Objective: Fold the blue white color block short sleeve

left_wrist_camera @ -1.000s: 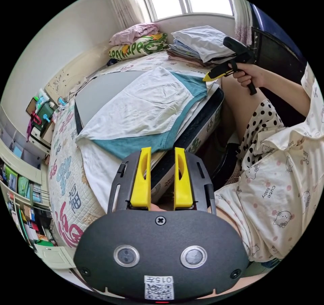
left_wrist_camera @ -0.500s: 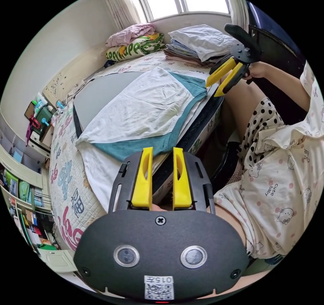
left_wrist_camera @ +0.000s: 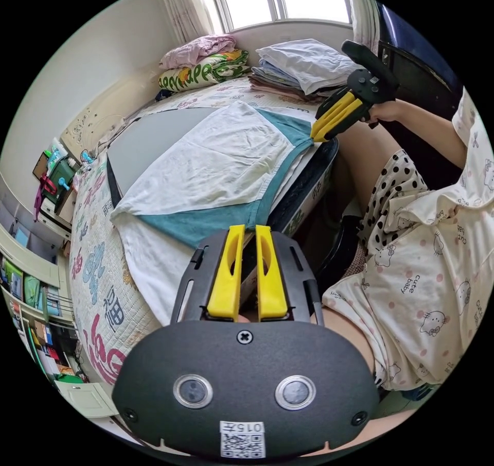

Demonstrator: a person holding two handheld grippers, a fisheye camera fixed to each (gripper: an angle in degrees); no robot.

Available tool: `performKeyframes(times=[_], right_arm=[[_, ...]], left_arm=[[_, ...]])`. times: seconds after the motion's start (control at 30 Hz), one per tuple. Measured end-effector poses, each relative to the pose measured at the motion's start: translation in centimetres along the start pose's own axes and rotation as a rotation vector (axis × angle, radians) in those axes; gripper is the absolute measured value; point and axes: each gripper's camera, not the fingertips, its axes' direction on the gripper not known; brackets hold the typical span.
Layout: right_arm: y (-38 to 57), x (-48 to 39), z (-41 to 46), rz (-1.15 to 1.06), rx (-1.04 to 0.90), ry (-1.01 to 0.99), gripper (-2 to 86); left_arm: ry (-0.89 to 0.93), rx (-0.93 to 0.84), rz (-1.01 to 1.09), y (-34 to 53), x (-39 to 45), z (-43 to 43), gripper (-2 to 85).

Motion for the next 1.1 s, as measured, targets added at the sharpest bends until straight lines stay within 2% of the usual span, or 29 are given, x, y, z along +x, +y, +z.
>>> performKeyframes(times=[0.33,0.7,0.97,1.1], right_arm=[[-1.4,2.1,0.3,0.079,0.03,-0.06,1.8],[-2.5,5.6,0.5,0.132,0.043,-0.118,0.6],[-5.1,12.3,-1.6,0.171,0.107,-0.217,0.0],[-10.4,19.2,-3.9,0.161,0.204,-0.113,0.2]], left_arm=[[-0.022,-0.011,0.015,0.0,-2.4,-0.2,6.8],[0.044,0.043,-0.023,-0.2,-6.3,-1.0,1.8],[0.128,0.158,-0.111,-2.6,-14.2,-2.1,0.3],[0.063,0.236,-0.114,-7.2,-20.7,-2.6,0.2]])
